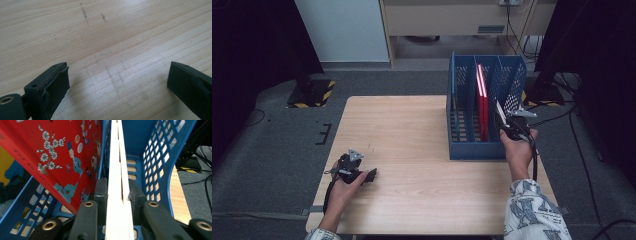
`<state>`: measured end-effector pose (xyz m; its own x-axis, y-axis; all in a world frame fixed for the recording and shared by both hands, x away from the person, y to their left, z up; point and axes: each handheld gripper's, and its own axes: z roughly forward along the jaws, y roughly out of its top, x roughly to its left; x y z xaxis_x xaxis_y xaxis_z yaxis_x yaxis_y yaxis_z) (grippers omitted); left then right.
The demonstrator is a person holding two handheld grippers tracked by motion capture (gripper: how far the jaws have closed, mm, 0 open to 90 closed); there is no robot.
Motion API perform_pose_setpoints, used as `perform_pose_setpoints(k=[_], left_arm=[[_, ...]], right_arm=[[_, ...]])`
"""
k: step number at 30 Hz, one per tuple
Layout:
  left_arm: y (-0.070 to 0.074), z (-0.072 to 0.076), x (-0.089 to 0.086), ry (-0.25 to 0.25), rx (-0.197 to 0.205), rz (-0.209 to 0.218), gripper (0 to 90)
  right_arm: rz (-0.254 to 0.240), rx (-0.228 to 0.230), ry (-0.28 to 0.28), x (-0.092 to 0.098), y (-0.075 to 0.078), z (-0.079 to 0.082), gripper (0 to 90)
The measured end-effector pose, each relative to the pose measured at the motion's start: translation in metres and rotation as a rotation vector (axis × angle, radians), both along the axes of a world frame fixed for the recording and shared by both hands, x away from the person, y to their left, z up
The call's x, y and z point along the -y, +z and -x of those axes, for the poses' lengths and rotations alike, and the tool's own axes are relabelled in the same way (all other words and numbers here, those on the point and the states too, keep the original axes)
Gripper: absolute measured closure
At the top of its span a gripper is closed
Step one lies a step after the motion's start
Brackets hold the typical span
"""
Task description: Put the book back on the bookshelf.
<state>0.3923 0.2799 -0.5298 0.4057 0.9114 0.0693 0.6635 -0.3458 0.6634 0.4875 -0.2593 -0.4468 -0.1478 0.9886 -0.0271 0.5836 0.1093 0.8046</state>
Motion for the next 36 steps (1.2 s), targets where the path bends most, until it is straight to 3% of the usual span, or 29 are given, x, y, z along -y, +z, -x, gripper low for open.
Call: perform_pose_setpoints(k=[6,18,25,36], left_arm=[[0.0,0.0,0.0,-0.001,0.0,0.0,2.9],[0.0,-0.001,0.001,-0.004,-0.001,0.003,3.0],[0.0,-0.001,0.001,-0.005,-0.001,0.002,3.1],[0.0,-0.001,0.001,-0.005,-0.003,0.001,3.2]], right_arm=[[0.004,0.009,-0.006,0.002,0.0,0.0,75.8],[0.069,0.047,-0.044,0.002,-0.001,-0.01,75.9],[0.093,0.043,-0.023,-0.003,-0.003,-0.011,75.2],[0.062,0.039,0.0,-0.005,0.0,-0.003,59.8]])
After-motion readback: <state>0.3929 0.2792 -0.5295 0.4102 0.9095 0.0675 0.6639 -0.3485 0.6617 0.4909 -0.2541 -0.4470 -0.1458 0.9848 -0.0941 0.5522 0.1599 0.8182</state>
